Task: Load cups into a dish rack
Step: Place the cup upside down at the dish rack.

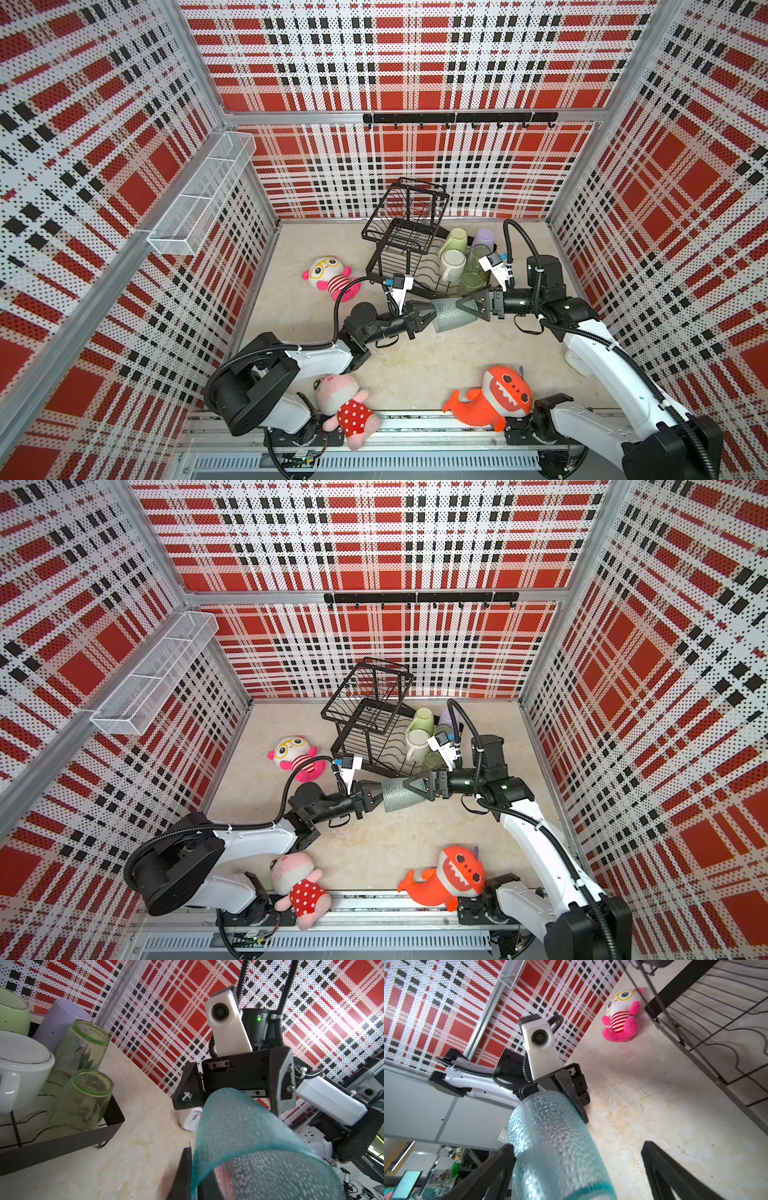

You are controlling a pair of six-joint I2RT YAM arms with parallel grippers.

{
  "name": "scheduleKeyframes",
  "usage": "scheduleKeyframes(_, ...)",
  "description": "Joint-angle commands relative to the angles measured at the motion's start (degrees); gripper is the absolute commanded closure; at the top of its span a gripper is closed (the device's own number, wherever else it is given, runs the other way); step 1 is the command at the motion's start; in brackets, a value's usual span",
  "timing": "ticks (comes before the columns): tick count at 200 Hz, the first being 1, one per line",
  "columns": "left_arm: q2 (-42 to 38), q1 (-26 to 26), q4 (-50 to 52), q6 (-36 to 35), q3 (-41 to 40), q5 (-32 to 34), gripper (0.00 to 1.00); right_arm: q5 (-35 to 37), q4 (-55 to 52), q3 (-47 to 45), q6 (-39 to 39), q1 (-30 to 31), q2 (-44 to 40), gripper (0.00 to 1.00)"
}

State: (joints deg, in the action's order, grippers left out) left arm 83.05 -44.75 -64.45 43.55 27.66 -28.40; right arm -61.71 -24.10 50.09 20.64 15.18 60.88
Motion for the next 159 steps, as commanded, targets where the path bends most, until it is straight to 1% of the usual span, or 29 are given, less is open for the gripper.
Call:
scheduleKeyframes(1,0.0,0.3,-5.1,0.7,0.6,-0.6,1.0,-5.8,0.4,0.1,-1.9,2.1,0.3,0.03)
scheduleKeyframes(50,-0.5,0.9,-5.5,0.8,0.5,-1.7,1.0,-7.6,1.0,0.9,-1.9,4.3,0.9,0.11)
scheduleKeyframes(73,-0.2,0.7,-5.5,0.7,0.8,-2.8,1.0,-8.8,2.6,1.1,-1.0,4.8,1.6,0.18)
scheduleKeyframes(106,-0.1,1.2,-5.6,0.7,0.9,-3.6,1.0,-9.5,3.7,1.2,-0.3,5.0,2.0,0.22)
scheduleKeyframes(128,0.0,1.5,-5.5,0.7,0.8,-3.8,0.97,-9.8,5.3,1.1,0.7,5.1,2.0,0.25)
scheduleKeyframes(159,0.2,1.6,-5.5,1.0,0.9,-4.3,0.9,-10.3,6.7,0.9,1.8,5.2,2.2,0.29)
